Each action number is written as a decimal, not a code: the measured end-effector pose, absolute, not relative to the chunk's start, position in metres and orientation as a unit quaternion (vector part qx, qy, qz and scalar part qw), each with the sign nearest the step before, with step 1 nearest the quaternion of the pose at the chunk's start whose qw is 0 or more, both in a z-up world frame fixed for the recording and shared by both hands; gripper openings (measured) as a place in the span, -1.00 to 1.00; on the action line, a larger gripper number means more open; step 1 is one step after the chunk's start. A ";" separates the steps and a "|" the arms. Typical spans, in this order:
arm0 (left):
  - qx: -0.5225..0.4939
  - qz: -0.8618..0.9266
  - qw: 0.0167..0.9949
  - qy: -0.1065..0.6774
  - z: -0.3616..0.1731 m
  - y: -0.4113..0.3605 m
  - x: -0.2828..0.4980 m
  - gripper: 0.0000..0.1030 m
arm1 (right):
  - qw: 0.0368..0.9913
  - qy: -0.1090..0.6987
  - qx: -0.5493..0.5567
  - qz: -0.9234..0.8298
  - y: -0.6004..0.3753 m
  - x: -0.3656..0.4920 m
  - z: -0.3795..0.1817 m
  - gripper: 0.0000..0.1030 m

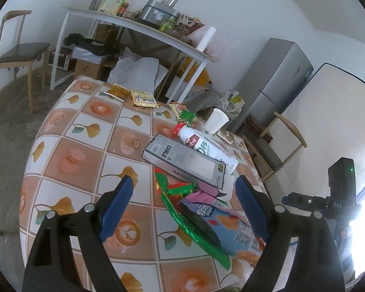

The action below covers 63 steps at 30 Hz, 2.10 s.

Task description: Collect trash

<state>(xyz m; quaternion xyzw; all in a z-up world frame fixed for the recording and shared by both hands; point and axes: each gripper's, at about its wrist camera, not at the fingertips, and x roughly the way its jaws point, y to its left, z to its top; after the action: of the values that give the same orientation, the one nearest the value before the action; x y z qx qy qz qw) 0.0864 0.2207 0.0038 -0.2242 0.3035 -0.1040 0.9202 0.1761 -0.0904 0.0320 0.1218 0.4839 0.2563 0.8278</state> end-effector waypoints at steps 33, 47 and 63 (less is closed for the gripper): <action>-0.320 -0.090 0.863 0.381 -0.021 0.275 0.200 0.62 | 0.811 0.493 0.058 0.309 -0.027 0.230 0.036 0.41; -0.373 -0.163 0.759 0.508 -0.049 0.254 0.258 0.60 | 0.832 0.476 0.042 0.283 -0.055 0.275 0.038 0.41; -0.423 -0.157 0.676 0.582 -0.099 0.236 0.304 0.60 | 0.788 0.514 -0.048 0.336 0.012 0.318 -0.009 0.41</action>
<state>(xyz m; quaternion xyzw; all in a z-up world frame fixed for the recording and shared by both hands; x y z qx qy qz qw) 0.3040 0.2362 -0.0985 -0.4231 0.5823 -0.1567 0.6763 0.3182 0.0115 -0.0092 -0.0483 0.5138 0.3362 0.7878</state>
